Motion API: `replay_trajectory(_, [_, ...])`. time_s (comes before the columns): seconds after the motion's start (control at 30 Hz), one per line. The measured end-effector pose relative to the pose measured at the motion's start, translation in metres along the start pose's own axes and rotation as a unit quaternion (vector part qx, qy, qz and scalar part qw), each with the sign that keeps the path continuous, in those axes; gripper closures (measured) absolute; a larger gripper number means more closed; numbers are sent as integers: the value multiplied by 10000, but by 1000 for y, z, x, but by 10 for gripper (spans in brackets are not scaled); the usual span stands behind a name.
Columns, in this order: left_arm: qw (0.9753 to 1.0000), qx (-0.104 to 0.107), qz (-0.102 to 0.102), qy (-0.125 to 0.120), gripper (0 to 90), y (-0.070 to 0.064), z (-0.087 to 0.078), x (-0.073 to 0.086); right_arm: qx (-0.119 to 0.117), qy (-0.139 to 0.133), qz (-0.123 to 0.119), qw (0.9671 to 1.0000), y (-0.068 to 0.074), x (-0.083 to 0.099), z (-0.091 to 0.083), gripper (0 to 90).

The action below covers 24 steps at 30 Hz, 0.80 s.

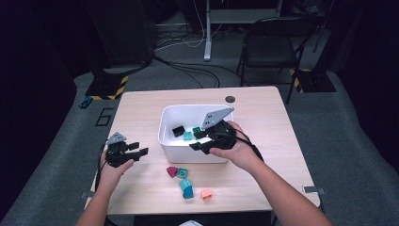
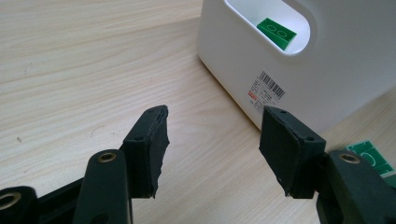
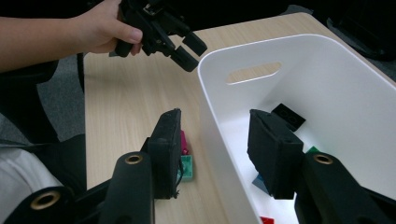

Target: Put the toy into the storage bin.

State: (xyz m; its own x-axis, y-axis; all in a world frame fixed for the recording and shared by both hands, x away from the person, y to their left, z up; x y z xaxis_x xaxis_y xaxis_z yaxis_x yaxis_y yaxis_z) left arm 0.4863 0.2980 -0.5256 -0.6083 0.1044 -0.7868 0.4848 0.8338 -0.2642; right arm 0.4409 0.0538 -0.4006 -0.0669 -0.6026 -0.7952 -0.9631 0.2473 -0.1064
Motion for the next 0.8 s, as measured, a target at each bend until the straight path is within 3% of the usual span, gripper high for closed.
replay_trajectory(0.47, [10000, -12, -22, -4, 416, 1, 0, 0, -175, 33, -21, 9998, 28, 31, 12, 544])
replay_trajectory(0.8, [10000, -13, -25, 15, 416, 1, 1, 1, -267, 60, 216, 9994, 35, 57, 23, 545])
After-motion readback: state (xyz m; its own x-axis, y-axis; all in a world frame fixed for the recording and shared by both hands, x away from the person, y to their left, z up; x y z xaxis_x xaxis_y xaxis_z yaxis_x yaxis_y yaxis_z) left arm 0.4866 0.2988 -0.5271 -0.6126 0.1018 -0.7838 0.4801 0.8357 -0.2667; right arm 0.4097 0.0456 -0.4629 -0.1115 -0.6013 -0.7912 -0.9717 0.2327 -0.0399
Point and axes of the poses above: each handheld gripper's, and its own axes: z roughly forward along the jaws, x roughly out of its underside, y roughly to its left, the point moved 10 cm from there along z, roughly forward along the jaws, and after that the axes turned 6 degrees about -z, right-handed, at the moved point
